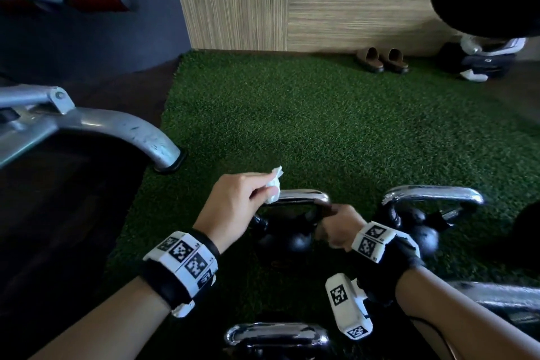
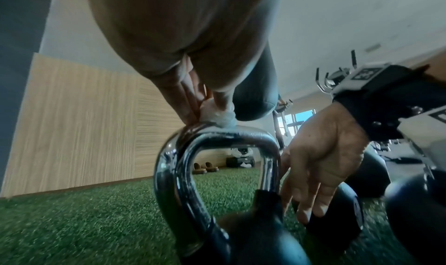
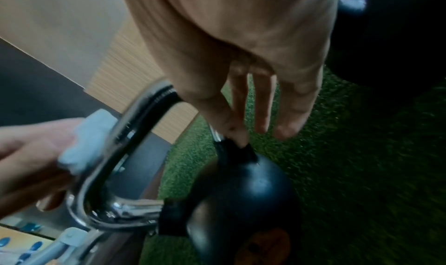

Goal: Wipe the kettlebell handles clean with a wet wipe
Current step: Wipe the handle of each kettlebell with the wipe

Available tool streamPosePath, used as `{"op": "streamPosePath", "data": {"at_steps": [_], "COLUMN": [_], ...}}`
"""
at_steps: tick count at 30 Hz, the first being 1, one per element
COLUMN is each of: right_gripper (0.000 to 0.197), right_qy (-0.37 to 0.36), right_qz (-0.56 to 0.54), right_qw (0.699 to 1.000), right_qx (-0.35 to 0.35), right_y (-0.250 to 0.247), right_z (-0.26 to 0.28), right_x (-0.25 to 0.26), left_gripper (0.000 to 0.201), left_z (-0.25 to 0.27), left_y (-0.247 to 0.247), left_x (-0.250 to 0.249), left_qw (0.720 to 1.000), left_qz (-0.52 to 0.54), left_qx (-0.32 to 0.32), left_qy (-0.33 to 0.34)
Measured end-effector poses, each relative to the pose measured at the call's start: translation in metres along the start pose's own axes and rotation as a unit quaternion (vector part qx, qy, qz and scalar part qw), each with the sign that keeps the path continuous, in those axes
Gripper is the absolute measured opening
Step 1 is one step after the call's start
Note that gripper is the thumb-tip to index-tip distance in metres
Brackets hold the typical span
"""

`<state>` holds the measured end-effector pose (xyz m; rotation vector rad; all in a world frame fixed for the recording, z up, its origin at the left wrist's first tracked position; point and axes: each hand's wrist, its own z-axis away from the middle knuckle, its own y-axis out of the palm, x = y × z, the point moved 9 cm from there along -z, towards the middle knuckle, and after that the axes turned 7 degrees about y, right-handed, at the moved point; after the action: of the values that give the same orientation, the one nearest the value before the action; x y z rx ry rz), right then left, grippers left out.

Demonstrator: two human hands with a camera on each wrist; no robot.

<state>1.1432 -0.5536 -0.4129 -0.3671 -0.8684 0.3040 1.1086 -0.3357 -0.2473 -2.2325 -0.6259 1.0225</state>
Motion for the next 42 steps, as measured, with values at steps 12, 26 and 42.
{"op": "streamPosePath", "data": {"at_steps": [12,26,42], "right_gripper": [0.048,0.044,0.043], "right_qy": [-0.092,-0.117,-0.133], "right_qz": [0.045,0.055,0.031], "right_qw": [0.993,0.99,0.989], "right_qx": [-0.052,-0.06,-0.061], "right_y": [0.004,0.004,0.005], "right_z": [0.0,0.002,0.009], "right_x": [-0.001,-0.001,0.001], "left_gripper": [0.025,0.03,0.022], "left_z": [0.017,0.072,0.113], "left_y": [-0.006,0.0,0.076], "left_x": [0.016,0.089,0.112], "left_qw": [1.0,0.97,0.828], "left_qz": [-0.009,0.171,0.438], "left_qx": [0.011,-0.083,-0.055], "left_qy": [0.016,-0.152,-0.347]}}
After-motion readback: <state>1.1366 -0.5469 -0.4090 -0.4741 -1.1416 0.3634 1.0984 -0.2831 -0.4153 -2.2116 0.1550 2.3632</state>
